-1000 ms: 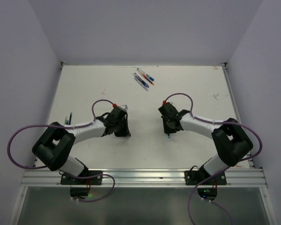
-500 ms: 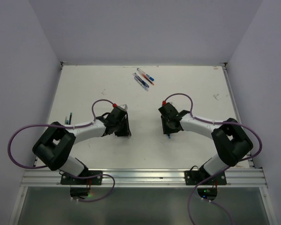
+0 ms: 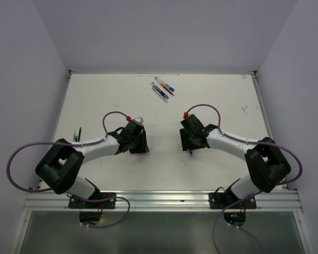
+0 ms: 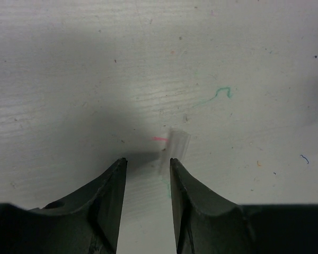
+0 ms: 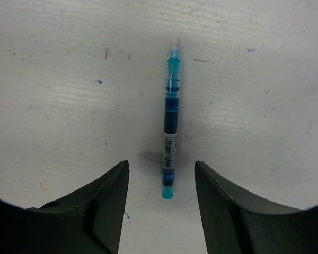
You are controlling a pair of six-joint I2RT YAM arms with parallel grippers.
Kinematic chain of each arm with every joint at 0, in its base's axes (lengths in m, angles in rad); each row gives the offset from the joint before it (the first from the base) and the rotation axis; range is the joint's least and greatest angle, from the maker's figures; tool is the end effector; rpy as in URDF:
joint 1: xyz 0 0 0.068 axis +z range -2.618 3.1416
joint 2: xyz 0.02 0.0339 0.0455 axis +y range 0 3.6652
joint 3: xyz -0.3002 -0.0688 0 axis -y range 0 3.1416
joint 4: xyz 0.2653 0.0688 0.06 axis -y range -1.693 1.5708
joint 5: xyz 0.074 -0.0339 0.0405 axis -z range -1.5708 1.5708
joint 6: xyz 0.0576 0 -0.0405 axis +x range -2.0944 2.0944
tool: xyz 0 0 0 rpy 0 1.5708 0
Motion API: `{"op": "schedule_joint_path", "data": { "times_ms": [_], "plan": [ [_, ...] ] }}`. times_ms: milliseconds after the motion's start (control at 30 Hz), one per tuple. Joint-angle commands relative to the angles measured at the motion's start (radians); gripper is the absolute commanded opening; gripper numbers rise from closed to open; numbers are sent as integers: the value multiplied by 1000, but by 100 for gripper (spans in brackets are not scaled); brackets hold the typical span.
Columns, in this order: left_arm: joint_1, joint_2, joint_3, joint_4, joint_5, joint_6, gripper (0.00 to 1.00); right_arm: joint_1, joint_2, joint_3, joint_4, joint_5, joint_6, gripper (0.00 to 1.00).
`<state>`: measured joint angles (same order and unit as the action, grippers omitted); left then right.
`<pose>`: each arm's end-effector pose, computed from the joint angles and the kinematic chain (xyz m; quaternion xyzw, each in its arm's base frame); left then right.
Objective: Open the pen caps
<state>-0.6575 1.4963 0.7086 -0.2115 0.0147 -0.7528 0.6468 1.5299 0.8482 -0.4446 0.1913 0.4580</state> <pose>0.2358 -0.1831 0.1565 -0.0436 0.9584 -0.1881 0.2101 0.2521 0.1767 0.1750 -0.0706 0.9686 0.0358 0.2357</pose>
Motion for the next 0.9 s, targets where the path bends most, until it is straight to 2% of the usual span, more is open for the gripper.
{"op": "schedule_joint_path", "data": {
  "times_ms": [0, 233, 300, 333, 367, 400, 433, 500, 667, 867],
  "plan": [
    [-1, -37, -3, -86, -97, -10, 42, -4, -74, 48, -31, 36, -34, 57],
    [-1, -148, 48, -180, -163, -11, 55, -4, -131, 107, -104, 80, -47, 61],
    [-1, -203, 57, -213, -196, -11, 59, -4, -148, 123, -143, 180, -32, 65],
    [-2, -221, 67, -227, -209, -10, 62, -4, -155, 136, -157, 219, -18, 70],
    [-1, -253, 72, -251, -231, -10, 64, -4, -162, 144, -186, 317, -15, 98],
    [-1, -271, 77, -261, -239, -8, 66, -4, -171, 152, -200, 356, -13, 98],
    [-1, -286, 84, -272, -248, -6, 72, -4, -177, 163, -212, 388, -18, 98],
    [1, -321, 92, -301, -274, -2, 73, -4, -189, 170, -217, 418, -47, 98],
    [30, -338, 118, -370, -292, 21, 77, -4, -178, 207, -157, 343, -120, 99],
    [252, -360, 74, -348, -206, 113, 75, -4, -157, 241, -140, 176, -111, 99]
  ]
}}
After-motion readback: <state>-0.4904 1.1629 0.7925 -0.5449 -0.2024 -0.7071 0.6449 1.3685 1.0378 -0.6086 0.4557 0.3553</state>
